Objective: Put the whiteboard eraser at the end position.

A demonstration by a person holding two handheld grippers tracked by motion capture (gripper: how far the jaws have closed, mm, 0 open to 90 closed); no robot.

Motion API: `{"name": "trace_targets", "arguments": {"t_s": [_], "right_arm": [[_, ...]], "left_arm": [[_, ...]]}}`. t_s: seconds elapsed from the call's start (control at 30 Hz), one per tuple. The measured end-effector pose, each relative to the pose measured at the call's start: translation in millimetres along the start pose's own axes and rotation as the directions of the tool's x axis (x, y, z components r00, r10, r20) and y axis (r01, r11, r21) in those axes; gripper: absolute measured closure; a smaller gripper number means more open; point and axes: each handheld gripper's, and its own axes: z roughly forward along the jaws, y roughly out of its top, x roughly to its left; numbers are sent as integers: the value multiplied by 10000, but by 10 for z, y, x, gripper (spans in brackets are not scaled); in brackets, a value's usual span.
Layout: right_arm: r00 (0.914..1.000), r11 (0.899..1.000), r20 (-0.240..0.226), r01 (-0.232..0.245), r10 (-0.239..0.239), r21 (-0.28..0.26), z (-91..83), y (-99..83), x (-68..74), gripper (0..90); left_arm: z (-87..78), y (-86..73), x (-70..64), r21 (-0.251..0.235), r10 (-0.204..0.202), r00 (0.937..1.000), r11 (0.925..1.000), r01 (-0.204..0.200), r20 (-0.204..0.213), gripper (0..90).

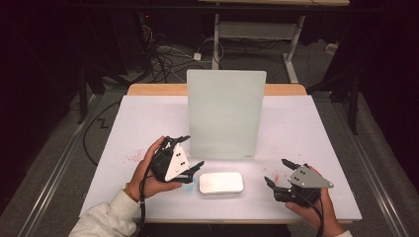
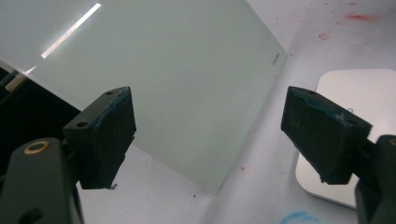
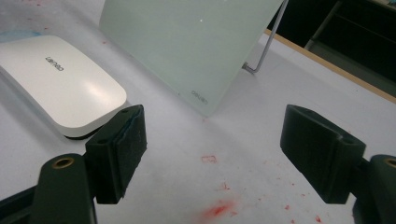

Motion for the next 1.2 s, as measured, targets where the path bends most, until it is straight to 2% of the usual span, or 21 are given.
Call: {"name": "trace_targets", "arguments": {"t_s": [0.2,0.4,0.63,0.87,0.97,1.07,1.2], "right_arm": [[9999,10000,96,34,-33,-74,-12,7,-2,234],[9999,9999,143,-1,2,-118,-19,10,-6,234],[9998,9998,183,77,-74,-164,-19,16,-4,234],[9997,9998,250,46,-41,-175,-23,19,-4,234],[9996,9998,280,35,-30,-175,-25,18,-3,234],[9995,9999,317,-35,39,-125,-27,7,2,234],[9992,9999,392,-42,48,-131,-36,2,-7,234]], "left_arm": [[-47,-118,1,272,5,9998,9996,1,-216,174],[-119,-218,31,291,-95,9987,9995,110,-506,174],[-217,-342,66,262,-530,9963,9981,549,-673,174],[-277,-478,49,445,-678,9948,9965,713,-762,168],[-308,-555,46,528,-858,9923,9945,907,-888,168],[-337,-649,49,476,-1295,9879,9899,1338,-848,168],[-354,-797,36,787,-1320,9868,9871,1395,-934,168]]}}
